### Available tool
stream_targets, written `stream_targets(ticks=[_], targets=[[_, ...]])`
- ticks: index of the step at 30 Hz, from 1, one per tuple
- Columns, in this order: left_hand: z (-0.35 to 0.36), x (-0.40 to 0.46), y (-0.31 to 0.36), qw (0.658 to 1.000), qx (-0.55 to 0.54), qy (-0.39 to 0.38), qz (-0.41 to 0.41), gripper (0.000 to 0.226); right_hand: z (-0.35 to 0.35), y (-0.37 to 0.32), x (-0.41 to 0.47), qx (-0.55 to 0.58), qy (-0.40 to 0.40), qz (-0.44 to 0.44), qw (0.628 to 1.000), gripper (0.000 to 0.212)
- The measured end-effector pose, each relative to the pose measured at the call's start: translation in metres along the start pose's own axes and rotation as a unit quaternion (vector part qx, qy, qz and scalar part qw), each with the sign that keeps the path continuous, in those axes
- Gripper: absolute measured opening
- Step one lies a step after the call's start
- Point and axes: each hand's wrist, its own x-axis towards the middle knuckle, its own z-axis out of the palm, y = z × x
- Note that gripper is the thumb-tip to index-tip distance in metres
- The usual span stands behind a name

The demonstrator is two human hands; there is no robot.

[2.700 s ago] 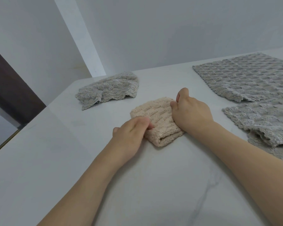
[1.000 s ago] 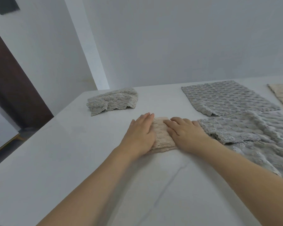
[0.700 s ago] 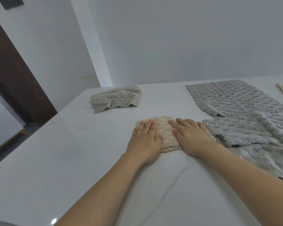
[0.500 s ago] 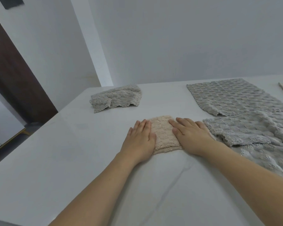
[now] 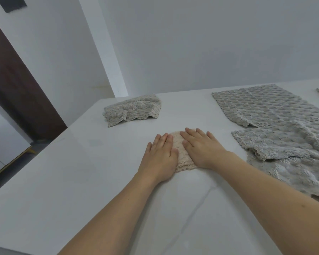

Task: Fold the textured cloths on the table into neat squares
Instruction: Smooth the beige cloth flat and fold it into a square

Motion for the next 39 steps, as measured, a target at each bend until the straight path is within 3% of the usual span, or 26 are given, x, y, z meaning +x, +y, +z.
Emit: stream_targets(ticks=[12,17,23,30,35,39], targets=[[-0.001,0.000,0.001,1.000,-0.010,-0.011,-0.003,0.058,-0.002,0.010,-0.005,0.005,-0.005,0.018,1.000,0.053],[-0.011,0.021,0.010,0.997,0.047,-0.066,-0.020,0.060,0.000,0.007,-0.004,0.004,0.015,0.022,1.000,0.052],[0.008,0.023,0.016,0.998,-0.010,0.029,-0.048,0.058,0.002,0.008,-0.002,0.000,0.015,0.028,1.000,0.052],[0.001,0.010,-0.001,0.999,0.004,0.005,-0.049,0.058,-0.001,0.013,-0.004,0.002,-0.003,0.028,1.000,0.053],[-0.006,-0.005,-0.023,0.997,0.010,-0.011,-0.071,0.057,-0.005,0.017,-0.009,0.002,-0.019,0.078,0.997,0.054],[-0.022,0.003,-0.021,0.993,-0.053,-0.052,-0.091,0.057,-0.017,0.023,-0.013,0.042,-0.012,0.113,0.993,0.053]])
